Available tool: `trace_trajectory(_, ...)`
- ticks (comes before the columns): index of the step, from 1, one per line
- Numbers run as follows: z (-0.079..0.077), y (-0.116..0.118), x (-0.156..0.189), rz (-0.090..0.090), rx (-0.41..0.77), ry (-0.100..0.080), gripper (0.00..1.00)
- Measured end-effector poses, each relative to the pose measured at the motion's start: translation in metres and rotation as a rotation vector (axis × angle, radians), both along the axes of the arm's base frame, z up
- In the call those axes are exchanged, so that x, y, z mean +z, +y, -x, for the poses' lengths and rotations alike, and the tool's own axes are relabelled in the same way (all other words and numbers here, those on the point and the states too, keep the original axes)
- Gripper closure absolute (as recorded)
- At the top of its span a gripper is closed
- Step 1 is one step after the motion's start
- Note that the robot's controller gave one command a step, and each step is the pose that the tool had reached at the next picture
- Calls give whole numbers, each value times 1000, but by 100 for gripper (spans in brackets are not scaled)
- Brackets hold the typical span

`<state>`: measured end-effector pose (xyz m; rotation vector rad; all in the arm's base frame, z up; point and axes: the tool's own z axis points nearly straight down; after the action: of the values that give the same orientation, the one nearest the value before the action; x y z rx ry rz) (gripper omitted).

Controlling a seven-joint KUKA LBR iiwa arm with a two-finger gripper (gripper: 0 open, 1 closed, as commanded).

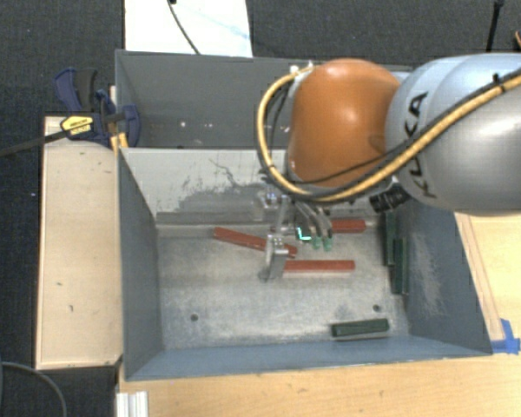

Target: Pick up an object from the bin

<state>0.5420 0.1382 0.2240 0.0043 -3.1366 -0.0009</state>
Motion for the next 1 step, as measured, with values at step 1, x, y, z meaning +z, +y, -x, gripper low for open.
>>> trace_trajectory(1,-2,-70,-88,4,-120,0,0)
